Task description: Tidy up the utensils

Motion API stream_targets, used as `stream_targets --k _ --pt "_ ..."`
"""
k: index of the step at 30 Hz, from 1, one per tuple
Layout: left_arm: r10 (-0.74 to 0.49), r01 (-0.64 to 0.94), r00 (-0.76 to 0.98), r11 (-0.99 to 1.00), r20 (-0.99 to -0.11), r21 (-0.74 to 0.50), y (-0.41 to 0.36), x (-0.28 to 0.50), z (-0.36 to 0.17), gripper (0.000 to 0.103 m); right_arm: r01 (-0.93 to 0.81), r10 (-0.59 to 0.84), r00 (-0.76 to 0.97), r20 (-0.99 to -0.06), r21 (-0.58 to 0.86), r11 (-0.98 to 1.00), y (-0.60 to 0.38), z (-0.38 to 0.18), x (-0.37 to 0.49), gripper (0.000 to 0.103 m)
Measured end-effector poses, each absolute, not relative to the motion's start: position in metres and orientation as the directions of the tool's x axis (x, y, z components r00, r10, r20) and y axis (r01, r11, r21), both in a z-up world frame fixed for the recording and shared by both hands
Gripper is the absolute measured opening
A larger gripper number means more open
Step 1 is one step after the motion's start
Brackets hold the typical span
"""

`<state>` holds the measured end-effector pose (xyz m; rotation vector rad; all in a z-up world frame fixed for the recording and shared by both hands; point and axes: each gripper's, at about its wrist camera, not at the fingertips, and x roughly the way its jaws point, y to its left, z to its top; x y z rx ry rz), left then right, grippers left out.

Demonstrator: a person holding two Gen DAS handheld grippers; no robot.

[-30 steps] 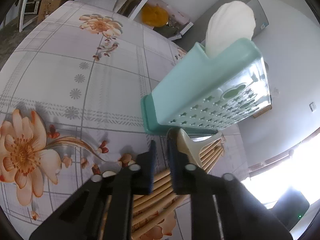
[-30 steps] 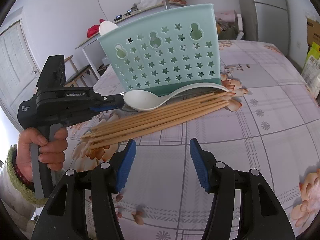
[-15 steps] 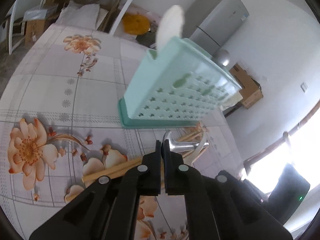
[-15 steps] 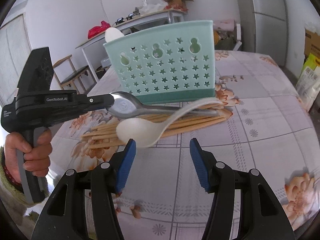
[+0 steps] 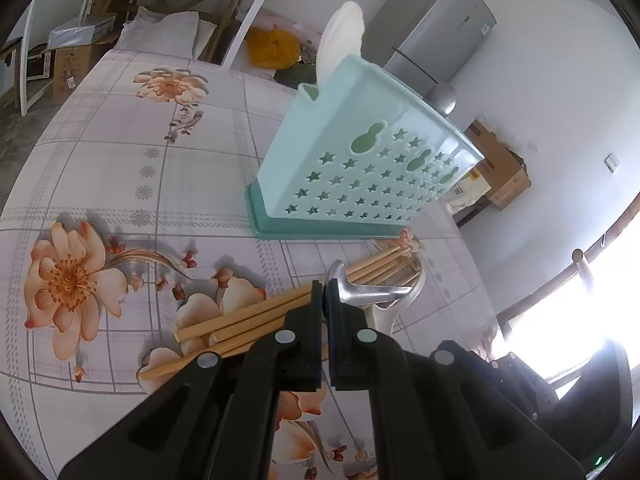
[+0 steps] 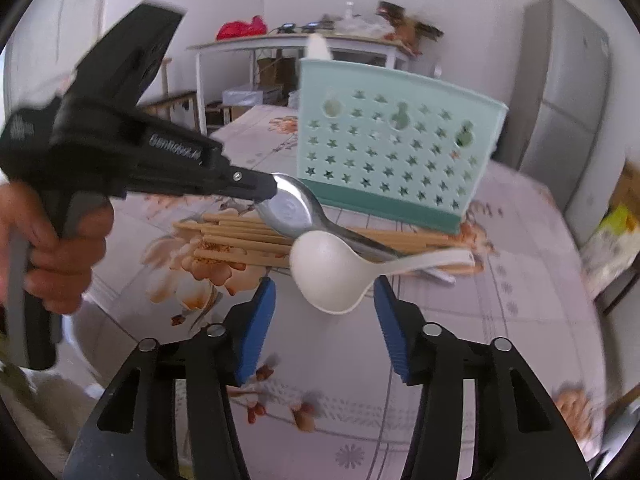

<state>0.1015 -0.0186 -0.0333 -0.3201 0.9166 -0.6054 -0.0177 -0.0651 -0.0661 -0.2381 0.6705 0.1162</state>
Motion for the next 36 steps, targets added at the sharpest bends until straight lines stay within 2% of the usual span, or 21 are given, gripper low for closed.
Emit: stream_targets --k 7,10,12,20,29,36 --pt "-0.612 0.344 0.463 0.791 -0.642 -0.506 -0.013 0.104 -0.036 0.002 -0.194 -0.101 0.761 -0.641 -0.374 0.907 -0.040 -0.088 -0.003 0.026" --pt "-0.609 0.340 0.469 0.793 -0.640 -0.505 -0.011 0.104 -0.035 0.002 -0.184 -0.137 0.754 -0.643 -0.407 0.895 -0.037 -0.093 0.001 0.012" --pt "-0.606 0.338 0.474 0.795 -0.639 -0.503 -0.010 0.104 -0.034 0.002 -0.174 -0.142 0.749 -0.648 -0.398 0.901 -0.040 -0.093 0.004 0.007" --pt "-0.593 0.333 0.507 0.804 -0.625 -0.492 -0.004 0.102 -0.027 0.002 -0.113 -0.148 0.785 -0.601 -0.375 0.920 -0.053 -0.075 -0.003 0.002" --pt "-0.545 0.383 0.596 0.838 -0.589 -0.388 -0.008 0.084 0.008 0.002 -0.021 -0.068 0.823 -0.565 -0.150 0.988 -0.100 -0.029 -0.018 0.001" --pt "-0.512 0.424 0.683 0.859 -0.521 -0.288 -0.013 0.064 0.044 0.002 0.037 -0.062 0.850 -0.524 -0.057 0.998 -0.120 -0.008 -0.038 0.001"
